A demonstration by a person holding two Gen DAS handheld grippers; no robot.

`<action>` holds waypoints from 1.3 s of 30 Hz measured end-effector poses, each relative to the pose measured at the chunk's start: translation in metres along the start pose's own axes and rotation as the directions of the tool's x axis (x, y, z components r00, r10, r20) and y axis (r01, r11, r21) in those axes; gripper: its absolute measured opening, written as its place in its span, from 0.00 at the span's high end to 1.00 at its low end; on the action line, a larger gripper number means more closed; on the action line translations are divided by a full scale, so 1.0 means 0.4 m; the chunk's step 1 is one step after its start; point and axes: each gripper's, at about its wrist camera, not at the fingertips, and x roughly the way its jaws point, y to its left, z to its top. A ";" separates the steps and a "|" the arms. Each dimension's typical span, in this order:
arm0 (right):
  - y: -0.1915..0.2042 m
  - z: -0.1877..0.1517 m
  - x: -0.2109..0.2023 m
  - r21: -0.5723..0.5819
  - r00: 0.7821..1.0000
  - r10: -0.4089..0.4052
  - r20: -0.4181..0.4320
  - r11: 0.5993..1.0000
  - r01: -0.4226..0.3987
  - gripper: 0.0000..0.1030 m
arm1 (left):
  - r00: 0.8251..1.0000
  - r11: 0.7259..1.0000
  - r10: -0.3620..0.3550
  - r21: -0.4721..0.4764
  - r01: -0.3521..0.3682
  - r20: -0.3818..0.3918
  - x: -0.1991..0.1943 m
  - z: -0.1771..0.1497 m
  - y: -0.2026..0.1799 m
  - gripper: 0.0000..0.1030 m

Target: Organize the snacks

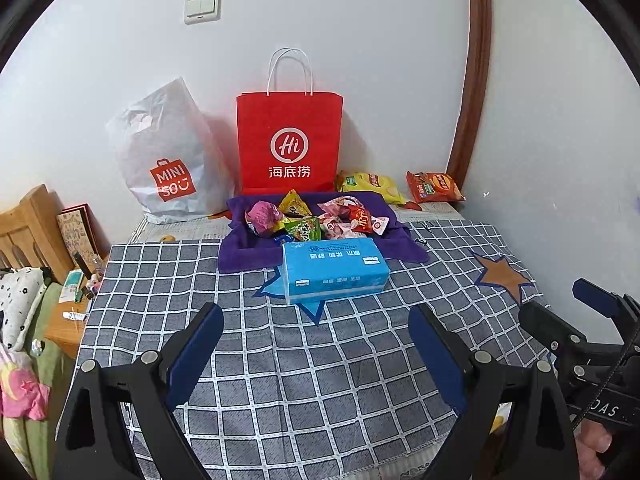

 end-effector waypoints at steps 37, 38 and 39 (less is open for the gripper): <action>-0.018 -0.013 -0.001 0.019 1.000 -0.002 -0.003 1.000 0.002 0.03 | 1.000 1.000 -0.002 0.003 0.002 -0.009 0.004 -0.011 -0.011 0.09; -0.019 -0.013 -0.001 0.019 1.000 -0.001 -0.003 1.000 0.001 0.03 | 1.000 1.000 -0.002 0.002 0.002 -0.009 0.005 -0.011 -0.011 0.09; -0.018 -0.013 -0.001 0.019 1.000 -0.001 -0.003 1.000 0.001 0.03 | 1.000 1.000 -0.001 0.002 0.001 -0.010 0.005 -0.011 -0.010 0.09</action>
